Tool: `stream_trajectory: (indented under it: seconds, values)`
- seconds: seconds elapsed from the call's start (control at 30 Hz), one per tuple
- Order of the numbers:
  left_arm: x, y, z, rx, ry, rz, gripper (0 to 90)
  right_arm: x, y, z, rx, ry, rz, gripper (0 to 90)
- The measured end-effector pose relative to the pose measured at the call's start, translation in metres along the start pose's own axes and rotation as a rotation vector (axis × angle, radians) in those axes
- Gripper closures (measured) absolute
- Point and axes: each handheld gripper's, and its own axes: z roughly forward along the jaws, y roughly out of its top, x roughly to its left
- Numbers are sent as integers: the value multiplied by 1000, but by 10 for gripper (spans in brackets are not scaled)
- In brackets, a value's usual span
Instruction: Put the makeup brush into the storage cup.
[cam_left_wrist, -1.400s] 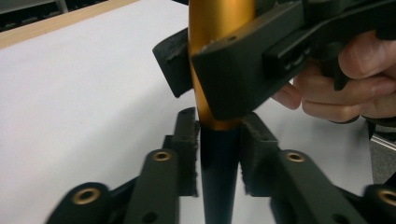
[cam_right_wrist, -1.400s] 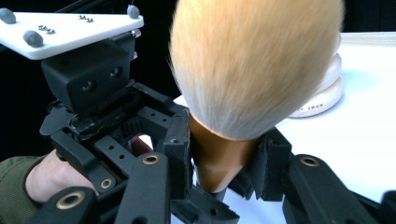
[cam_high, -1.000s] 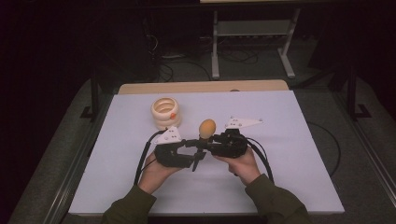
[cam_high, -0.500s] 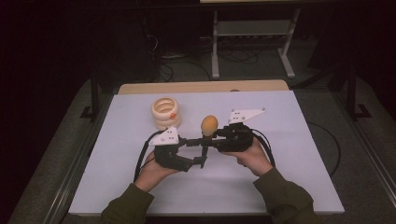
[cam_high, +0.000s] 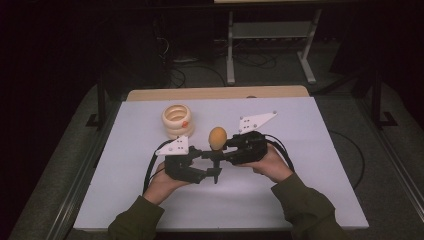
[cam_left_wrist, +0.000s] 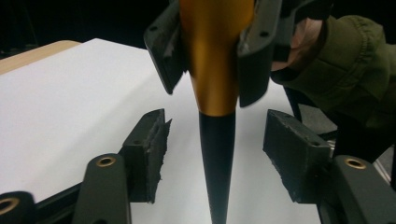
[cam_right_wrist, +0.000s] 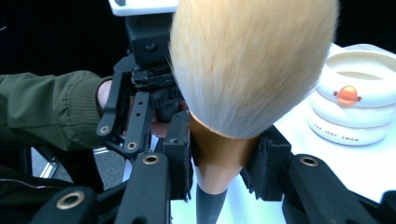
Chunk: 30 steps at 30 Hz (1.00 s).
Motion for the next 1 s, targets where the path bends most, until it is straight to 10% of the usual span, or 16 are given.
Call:
stream_trajectory:
  seconds: [1.0]
  values:
    - [0,-2,2,-12,-32,15,717,4,0,7,20,25,-21,629]
